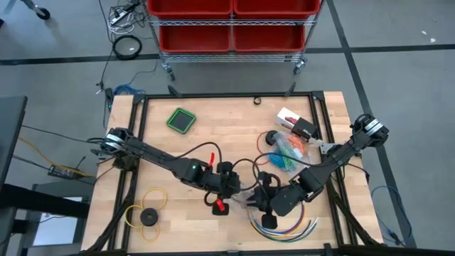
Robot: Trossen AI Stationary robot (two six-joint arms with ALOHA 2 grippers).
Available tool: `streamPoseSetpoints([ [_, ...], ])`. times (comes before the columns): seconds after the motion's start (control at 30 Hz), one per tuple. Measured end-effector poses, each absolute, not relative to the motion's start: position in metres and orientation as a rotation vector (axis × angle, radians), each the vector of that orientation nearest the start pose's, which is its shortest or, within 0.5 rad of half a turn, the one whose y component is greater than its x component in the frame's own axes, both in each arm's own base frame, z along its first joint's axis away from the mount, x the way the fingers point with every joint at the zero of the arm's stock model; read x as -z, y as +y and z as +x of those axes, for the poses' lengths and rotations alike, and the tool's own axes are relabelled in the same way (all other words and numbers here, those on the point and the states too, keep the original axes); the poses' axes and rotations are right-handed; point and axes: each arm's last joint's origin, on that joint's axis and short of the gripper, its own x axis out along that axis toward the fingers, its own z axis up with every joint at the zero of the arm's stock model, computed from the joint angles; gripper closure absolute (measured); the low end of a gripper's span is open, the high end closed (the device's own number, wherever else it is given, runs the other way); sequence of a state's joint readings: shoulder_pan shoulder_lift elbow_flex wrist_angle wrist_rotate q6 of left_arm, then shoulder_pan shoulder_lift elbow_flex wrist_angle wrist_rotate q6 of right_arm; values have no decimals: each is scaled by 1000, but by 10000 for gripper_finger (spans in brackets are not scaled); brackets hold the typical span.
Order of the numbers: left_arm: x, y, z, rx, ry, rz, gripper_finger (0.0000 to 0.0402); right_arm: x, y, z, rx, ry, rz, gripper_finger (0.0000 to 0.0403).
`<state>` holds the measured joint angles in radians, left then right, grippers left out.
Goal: Sort rubber bands
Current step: Put the black rubber band into the transparent zip bag
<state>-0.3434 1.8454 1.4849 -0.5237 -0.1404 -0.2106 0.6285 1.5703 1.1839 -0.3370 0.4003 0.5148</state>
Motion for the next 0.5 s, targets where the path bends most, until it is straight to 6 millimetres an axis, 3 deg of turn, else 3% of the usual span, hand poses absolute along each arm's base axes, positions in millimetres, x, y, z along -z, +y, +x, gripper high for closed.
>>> streamPoseSetpoints([
  [0.2, -251, -130, 379, 33, 887, 58, 392, -263, 191, 275, -23, 732, 142, 317],
  [0.5, -247, -129, 370, -107, 943, 167, 392, -244, 199, 239, 86, 958, 139, 316],
])
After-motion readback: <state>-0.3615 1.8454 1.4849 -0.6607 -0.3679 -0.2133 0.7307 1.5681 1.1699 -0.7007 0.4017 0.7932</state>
